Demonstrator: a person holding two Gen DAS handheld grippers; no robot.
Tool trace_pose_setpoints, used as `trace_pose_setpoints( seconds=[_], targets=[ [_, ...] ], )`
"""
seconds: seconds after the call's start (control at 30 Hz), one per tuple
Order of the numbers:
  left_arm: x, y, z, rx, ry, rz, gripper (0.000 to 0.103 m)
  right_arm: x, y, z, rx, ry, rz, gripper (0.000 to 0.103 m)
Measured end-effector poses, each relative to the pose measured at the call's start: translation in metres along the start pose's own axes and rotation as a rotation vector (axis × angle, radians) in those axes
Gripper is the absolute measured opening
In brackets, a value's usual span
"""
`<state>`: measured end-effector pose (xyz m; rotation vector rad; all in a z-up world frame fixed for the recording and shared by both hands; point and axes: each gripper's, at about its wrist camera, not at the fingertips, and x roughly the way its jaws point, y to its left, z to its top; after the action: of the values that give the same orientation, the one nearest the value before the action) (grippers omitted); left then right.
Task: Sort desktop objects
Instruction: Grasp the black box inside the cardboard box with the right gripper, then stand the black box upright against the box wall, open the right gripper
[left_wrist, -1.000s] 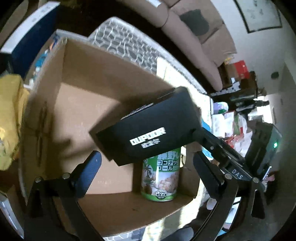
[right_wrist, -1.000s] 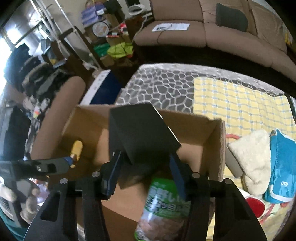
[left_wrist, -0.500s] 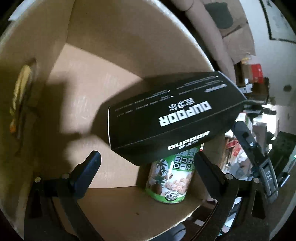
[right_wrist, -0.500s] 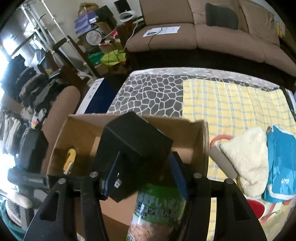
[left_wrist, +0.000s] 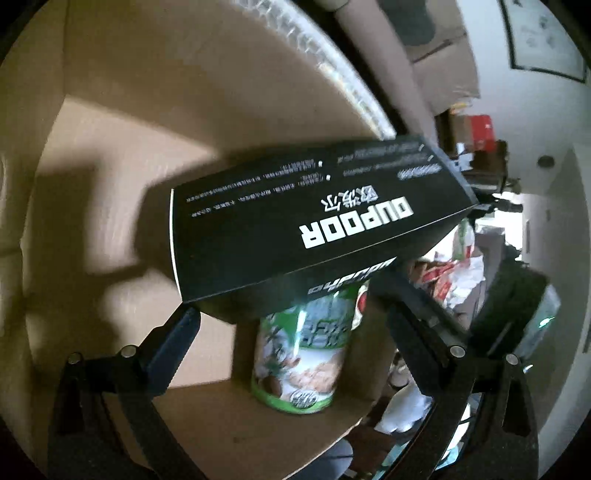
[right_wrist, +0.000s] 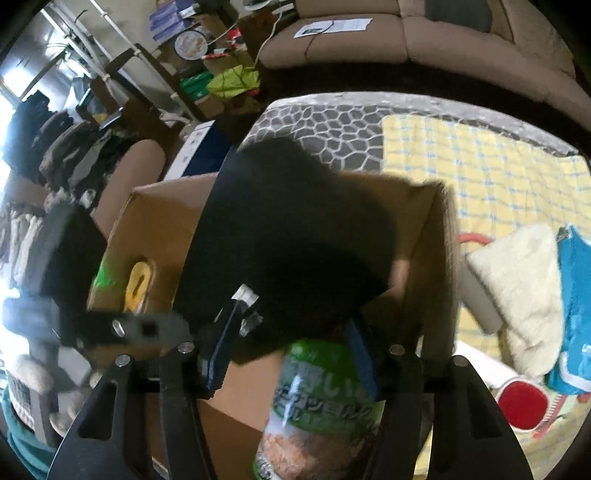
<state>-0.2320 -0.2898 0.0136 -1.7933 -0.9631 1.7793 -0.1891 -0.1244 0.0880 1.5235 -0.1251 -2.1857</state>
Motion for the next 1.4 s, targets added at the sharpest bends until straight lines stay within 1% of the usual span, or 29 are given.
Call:
trace_pose_setpoints(
  seconds=[0.03, 0.13, 0.2, 0.27, 0.33, 0.47, 0.63, 0.7, 0.77, 0.8, 0.87, 0.93, 1.0, 1.07, 1.17, 1.3, 1.4],
  targets=[
    [-0.004, -0.001, 0.003, -0.006, -0.025, -0.006, 0.101, 0.0, 0.0, -0.001, 0.001, -0.001, -0.005, 0.058],
    [-0.01, 0.001, 0.011, -0.024, -0.05, -0.013, 0.101, -0.01, -0.006, 0.001, 0.031, -0.043, -0.036, 0.058],
    [-0.008, 0.004, 0.015, -0.029, -0.051, -0.015, 0.101, -0.026, -0.01, 0.002, 0.037, -0.102, -0.059, 0.058],
    [-0.007, 0.009, 0.013, -0.019, -0.063, -0.011, 0.101, -0.039, -0.014, 0.004, 0.036, -0.154, -0.065, 0.058],
    [-0.006, 0.01, 0.013, -0.001, -0.073, 0.004, 0.101, -0.048, -0.016, 0.007, 0.02, -0.189, -0.079, 0.058],
    [-0.004, 0.014, 0.011, -0.003, -0.073, 0.008, 0.101, -0.039, -0.012, 0.017, -0.029, -0.147, -0.127, 0.059],
    [-0.006, 0.014, 0.004, 0.033, -0.09, 0.05, 0.101, -0.025, -0.005, 0.018, -0.068, -0.114, -0.127, 0.06],
    [-0.003, 0.01, 0.007, 0.056, -0.103, 0.089, 0.101, -0.018, -0.005, 0.016, -0.056, -0.094, -0.121, 0.06],
    [-0.001, 0.005, 0.008, 0.076, -0.102, 0.102, 0.101, -0.012, -0.005, 0.013, -0.051, -0.085, -0.112, 0.06],
    [-0.001, 0.002, 0.008, 0.088, -0.1, 0.102, 0.101, -0.009, -0.006, 0.011, -0.044, -0.079, -0.101, 0.064],
    [-0.006, -0.006, 0.005, 0.135, -0.117, 0.133, 0.101, -0.006, -0.006, 0.009, -0.03, -0.078, -0.101, 0.064],
    [-0.015, -0.016, 0.003, 0.177, -0.138, 0.131, 0.101, -0.007, -0.01, 0.009, 0.0, -0.076, -0.077, 0.064],
    [-0.025, -0.024, 0.004, 0.197, -0.153, 0.119, 0.101, -0.009, -0.014, 0.009, 0.032, -0.076, -0.053, 0.064],
    [-0.03, -0.033, 0.007, 0.217, -0.17, 0.104, 0.101, -0.011, -0.017, 0.009, 0.044, -0.073, -0.059, 0.064],
    [-0.023, -0.042, 0.013, 0.214, -0.151, 0.12, 0.101, -0.01, -0.02, 0.003, 0.065, -0.051, -0.101, 0.063],
    [-0.006, -0.045, 0.013, 0.21, -0.115, 0.138, 0.101, -0.017, -0.021, -0.003, 0.061, -0.056, -0.09, 0.061],
    [-0.002, -0.042, 0.012, 0.204, -0.131, 0.167, 0.101, -0.028, -0.022, -0.006, 0.063, -0.073, -0.082, 0.061]
  ],
)
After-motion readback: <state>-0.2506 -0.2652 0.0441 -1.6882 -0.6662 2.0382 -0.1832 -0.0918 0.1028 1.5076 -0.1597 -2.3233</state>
